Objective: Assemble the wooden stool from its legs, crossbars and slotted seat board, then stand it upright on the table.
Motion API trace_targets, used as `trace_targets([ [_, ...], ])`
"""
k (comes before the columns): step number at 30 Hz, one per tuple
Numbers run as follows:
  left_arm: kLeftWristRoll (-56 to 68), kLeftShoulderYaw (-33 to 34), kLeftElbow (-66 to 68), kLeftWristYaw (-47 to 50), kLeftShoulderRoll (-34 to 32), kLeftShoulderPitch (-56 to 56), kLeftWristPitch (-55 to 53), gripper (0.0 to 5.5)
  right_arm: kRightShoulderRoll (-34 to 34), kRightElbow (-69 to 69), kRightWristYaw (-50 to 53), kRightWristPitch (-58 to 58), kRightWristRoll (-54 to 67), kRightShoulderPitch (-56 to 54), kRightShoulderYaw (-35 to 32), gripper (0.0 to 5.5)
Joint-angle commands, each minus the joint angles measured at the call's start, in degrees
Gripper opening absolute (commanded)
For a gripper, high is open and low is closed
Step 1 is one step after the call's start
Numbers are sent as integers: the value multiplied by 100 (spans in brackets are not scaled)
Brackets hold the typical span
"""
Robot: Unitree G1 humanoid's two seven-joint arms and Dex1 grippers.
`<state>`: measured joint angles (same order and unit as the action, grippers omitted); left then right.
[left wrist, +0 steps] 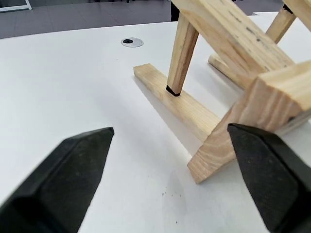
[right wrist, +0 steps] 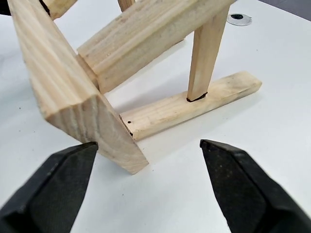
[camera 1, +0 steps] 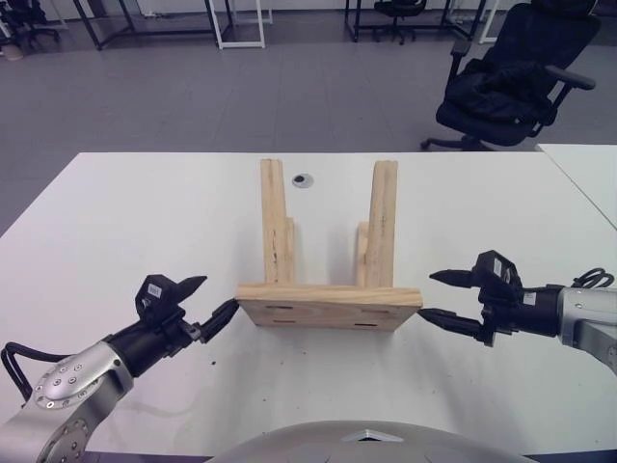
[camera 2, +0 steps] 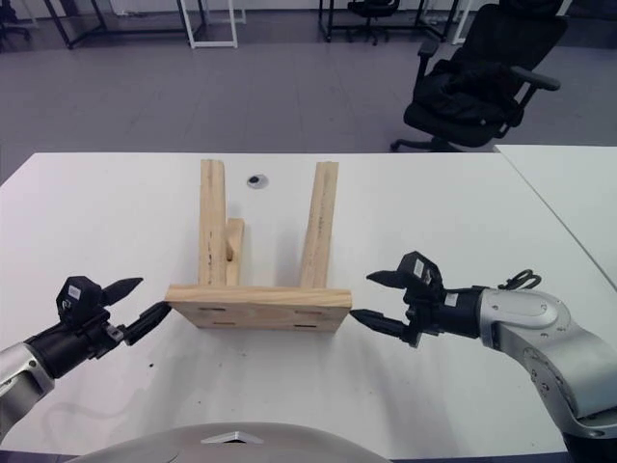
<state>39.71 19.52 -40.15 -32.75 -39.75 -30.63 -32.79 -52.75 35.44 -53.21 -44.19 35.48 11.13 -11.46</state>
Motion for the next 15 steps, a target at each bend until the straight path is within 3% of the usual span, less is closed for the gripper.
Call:
trace_targets([
  [1,-718,192,856,-1150,-928,-50,533,435,-451,-528,-449,740,-661,178,169,396],
  [5,-1168,-241,1312,-2225,-1551,190,985,435,-580,-750,-938,1288,-894,-20,475,396],
  [10,-1267,-1278,1666,-2650,-1287,1597,1147,435,27,-993,-960,1671,-1227,-1091,1565,396],
  [12,-1335,-1622,1824,-2715,-1156,2029,1202,437,187,-1058,-971,1734,-1320,-1293,1833,366],
  [15,-1425,-2023,1778,-2898,-1104,2193,1223,382,171,-1046,-1026,1743,-1433,-1333,1996,304],
])
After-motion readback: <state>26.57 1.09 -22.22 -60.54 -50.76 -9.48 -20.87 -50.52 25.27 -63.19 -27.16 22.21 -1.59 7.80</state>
